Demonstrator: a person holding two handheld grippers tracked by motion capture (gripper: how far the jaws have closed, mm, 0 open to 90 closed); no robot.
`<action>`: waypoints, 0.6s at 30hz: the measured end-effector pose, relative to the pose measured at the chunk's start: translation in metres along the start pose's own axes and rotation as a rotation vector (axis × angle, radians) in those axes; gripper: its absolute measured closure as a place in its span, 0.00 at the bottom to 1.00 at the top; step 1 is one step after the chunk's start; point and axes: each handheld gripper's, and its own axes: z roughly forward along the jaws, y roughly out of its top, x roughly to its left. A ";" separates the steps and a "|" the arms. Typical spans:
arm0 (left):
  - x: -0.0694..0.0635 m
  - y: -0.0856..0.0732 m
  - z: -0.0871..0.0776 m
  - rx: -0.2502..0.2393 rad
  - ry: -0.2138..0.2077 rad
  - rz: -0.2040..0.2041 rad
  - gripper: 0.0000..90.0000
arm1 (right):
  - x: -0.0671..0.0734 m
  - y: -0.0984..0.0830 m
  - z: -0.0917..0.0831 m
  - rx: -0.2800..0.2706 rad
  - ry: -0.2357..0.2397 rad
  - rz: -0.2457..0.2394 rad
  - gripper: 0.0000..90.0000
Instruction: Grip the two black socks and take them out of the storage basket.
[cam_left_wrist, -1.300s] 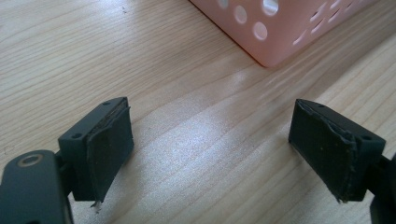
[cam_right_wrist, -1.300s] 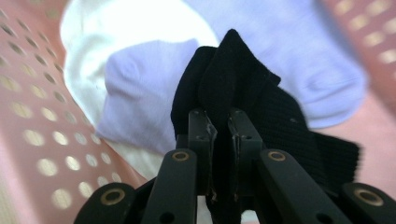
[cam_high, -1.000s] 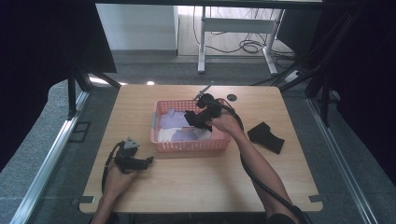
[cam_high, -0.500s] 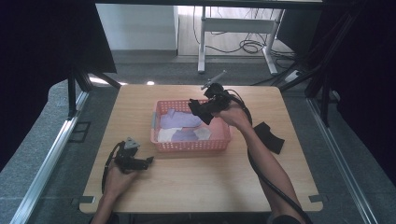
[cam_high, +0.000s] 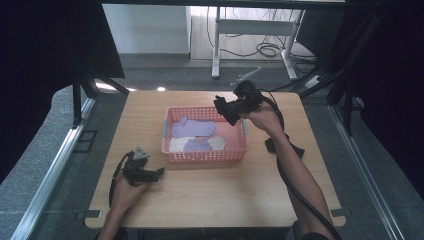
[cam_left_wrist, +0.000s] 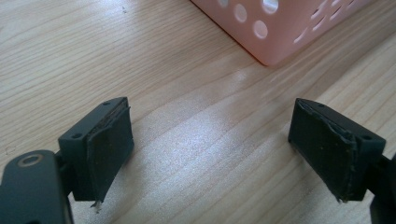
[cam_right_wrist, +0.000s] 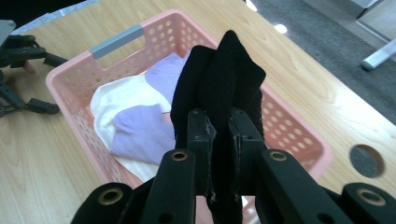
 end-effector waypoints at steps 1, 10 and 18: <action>0.000 0.000 0.000 0.000 0.000 0.000 0.15 | -0.002 -0.001 -0.003 -0.006 -0.004 0.005 0.91; 0.000 0.000 0.000 0.000 0.000 0.000 0.15 | -0.019 -0.015 -0.027 -0.022 -0.054 0.047 0.91; 0.000 0.000 0.000 -0.002 0.000 -0.002 0.15 | -0.036 -0.036 -0.050 -0.020 -0.106 0.093 0.91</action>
